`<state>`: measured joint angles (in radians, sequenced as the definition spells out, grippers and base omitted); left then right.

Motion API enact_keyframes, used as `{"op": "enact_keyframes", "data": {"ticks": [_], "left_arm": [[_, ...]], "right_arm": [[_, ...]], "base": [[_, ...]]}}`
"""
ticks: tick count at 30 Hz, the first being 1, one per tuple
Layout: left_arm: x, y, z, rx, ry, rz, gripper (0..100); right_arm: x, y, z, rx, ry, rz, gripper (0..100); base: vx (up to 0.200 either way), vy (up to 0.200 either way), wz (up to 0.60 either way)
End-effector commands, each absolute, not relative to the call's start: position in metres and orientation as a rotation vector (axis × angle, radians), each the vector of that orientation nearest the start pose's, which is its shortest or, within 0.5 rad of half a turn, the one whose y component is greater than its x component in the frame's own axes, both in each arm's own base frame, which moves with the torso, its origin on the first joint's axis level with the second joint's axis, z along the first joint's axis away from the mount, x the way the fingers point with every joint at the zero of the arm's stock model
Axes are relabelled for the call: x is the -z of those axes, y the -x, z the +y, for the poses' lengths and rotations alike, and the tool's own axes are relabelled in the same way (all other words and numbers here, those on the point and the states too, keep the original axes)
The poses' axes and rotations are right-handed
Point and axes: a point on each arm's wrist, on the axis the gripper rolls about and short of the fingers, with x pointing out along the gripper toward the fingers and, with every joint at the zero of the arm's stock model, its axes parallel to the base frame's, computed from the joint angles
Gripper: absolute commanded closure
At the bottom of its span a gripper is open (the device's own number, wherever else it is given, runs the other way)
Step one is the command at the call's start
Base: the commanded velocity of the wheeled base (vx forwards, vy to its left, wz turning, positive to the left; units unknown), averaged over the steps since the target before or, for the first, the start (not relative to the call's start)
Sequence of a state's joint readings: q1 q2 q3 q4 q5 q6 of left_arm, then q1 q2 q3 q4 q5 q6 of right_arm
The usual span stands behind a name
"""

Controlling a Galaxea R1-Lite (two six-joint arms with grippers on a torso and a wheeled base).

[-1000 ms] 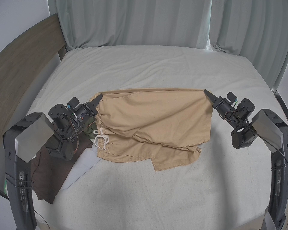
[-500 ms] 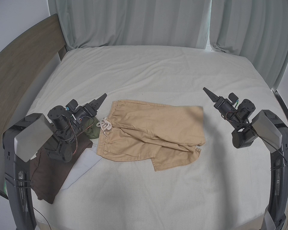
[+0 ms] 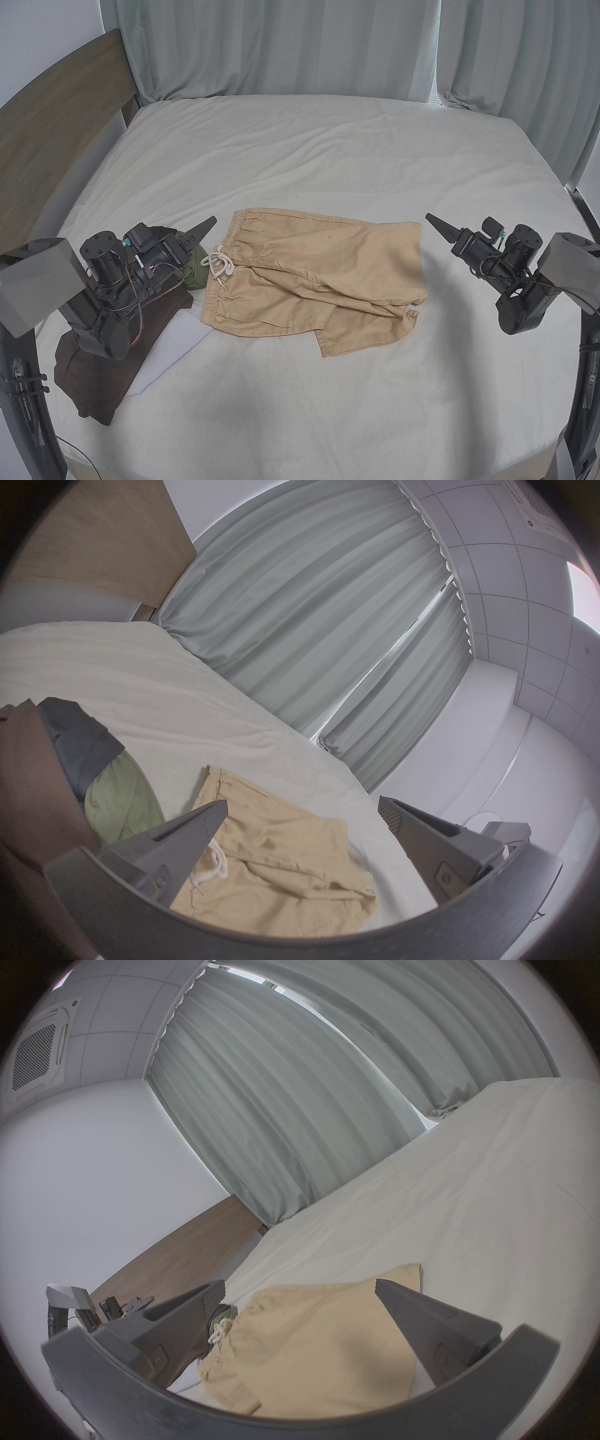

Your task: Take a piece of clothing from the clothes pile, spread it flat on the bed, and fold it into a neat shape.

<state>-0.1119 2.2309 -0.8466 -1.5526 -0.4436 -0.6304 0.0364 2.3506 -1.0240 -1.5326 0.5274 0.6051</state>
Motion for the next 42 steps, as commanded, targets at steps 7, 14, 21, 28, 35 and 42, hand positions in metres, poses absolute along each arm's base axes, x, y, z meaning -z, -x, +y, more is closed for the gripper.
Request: {"op": "enact_keyframes", "data": {"ticks": [7,14,21,28,35,42], "left_arm": [[-0.109,-0.330,-0.035,0.618,0.446,0.062,0],[-0.092,-0.323,-0.037,0.614,0.368,0.107,0],[-0.062,-0.327,-0.037,0.602,0.299,0.174,0],[-0.039,-0.332,-0.037,0.585,0.229,0.210,0],[-0.024,-0.335,-0.037,0.573,0.219,0.247,0],[-0.018,-0.336,-0.037,0.569,0.223,0.263,0]], "right_arm": [[-0.085,-0.327,0.034,-0.596,-0.466,0.156,0],[-0.060,-0.315,0.040,-0.602,-0.435,0.258,0],[-0.031,-0.311,0.041,-0.584,-0.405,0.349,0],[-0.015,-0.312,0.047,-0.584,-0.423,0.403,0],[0.005,-0.312,0.057,-0.568,-0.450,0.472,0],[0.009,-0.310,0.067,-0.589,-0.472,0.503,0]], "base": [[0.000,0.000,0.00],[0.000,0.000,0.00],[0.000,0.000,0.00],[0.000,0.000,0.00],[0.000,0.000,0.00],[0.000,0.000,0.00]]}}
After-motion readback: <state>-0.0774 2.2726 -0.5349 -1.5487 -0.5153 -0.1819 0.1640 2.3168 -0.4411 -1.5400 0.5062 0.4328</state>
